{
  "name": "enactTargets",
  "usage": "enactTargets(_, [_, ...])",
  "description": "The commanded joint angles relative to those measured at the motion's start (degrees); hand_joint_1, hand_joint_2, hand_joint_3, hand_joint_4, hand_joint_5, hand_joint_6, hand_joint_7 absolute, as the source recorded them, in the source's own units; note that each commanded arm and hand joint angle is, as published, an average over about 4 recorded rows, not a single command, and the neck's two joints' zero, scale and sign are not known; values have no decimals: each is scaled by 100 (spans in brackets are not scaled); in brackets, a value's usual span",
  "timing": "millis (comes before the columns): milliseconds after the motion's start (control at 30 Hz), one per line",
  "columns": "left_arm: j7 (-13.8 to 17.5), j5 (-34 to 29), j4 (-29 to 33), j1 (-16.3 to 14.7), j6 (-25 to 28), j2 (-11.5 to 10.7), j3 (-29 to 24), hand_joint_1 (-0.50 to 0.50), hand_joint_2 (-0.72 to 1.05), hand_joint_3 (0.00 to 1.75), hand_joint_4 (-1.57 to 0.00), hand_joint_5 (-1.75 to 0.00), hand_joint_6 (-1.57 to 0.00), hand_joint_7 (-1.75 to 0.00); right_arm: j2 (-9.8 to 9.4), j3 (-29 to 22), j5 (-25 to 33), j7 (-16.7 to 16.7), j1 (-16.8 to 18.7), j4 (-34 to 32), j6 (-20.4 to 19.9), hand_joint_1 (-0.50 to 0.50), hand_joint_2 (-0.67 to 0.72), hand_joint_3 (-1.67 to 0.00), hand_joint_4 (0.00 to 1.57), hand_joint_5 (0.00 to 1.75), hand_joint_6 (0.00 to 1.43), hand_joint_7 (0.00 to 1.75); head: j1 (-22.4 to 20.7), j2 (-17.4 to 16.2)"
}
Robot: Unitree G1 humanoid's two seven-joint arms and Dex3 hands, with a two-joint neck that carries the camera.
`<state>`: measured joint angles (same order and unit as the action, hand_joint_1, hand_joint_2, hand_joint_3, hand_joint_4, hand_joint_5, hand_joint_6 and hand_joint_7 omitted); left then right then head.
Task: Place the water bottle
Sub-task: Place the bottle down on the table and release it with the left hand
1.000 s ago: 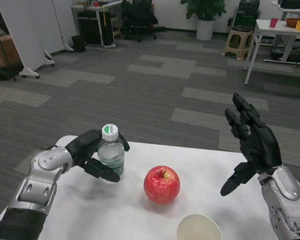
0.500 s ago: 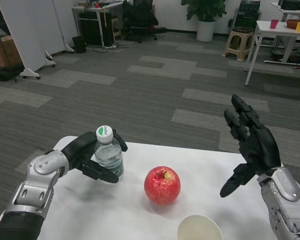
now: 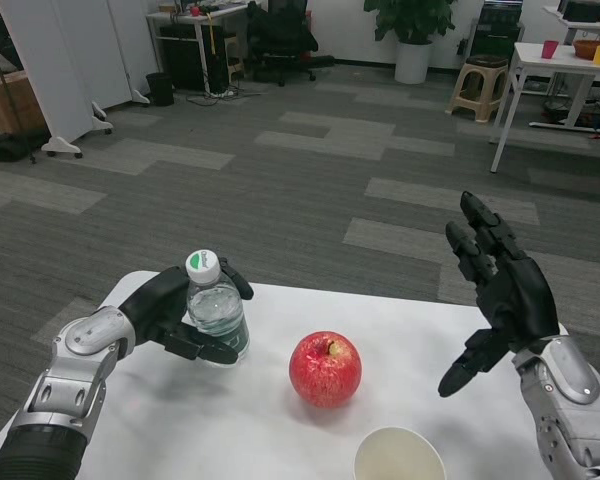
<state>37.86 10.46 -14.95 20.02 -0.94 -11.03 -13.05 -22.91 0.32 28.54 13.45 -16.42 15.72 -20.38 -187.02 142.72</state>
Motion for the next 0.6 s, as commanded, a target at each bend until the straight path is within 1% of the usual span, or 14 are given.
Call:
enactTargets(33, [26, 53, -87, -147, 37, 31, -4, -4, 87, 4, -7, -157, -34, -99, 14, 10, 3, -9, -98, 29, 39, -46, 41, 0, 0, 0, 0, 0, -6, -11])
enactTargets(67, [24, 53, -87, -152, 37, 31, 0, -8, 87, 2, -7, -157, -32, -98, 19, 12, 3, -9, -98, 32, 39, -46, 41, 0, 0, 0, 0, 0, -11, -16])
enactTargets(167, [26, 53, -87, -171, 41, 24, 15, -22, 94, 7, -7, -154, -27, -93, 34, 19, 3, -9, -98, 32, 37, -46, 41, 0, 0, 0, 0, 0, -16, -21])
enactTargets(267, [24, 53, -83, -204, 41, 18, 31, -30, 96, 9, -4, -154, -24, -91, 54, 21, 3, -9, -98, 36, 35, -46, 41, 0, 0, 0, 0, 0, -22, -20])
enactTargets(333, [24, 53, -74, -213, 37, 9, 31, -38, 96, 4, -2, -154, -20, -91, 63, 25, -2, -9, -98, 36, 35, -46, 41, 0, 0, 0, 0, 0, -22, -20])
enactTargets(433, [28, 53, -74, -220, 33, -11, 31, -42, 96, 0, 0, -154, -17, -87, 83, 36, -6, -9, -92, 27, 35, -46, 41, 0, 0, 0, 0, 0, -22, -22])
enactTargets(500, [28, 53, -72, -231, 33, -22, 31, -46, 96, 4, 0, -154, -14, -84, 94, 39, -6, -9, -87, 16, 32, -46, 41, 0, 0, 0, 0, 0, -21, -22])
enactTargets(600, [24, 53, -70, -257, 15, -35, 31, -49, 89, 7, 0, -154, -10, -82, 107, 39, -10, -9, -76, -4, 26, -46, 41, 0, 0, 0, 0, 0, -29, -11])
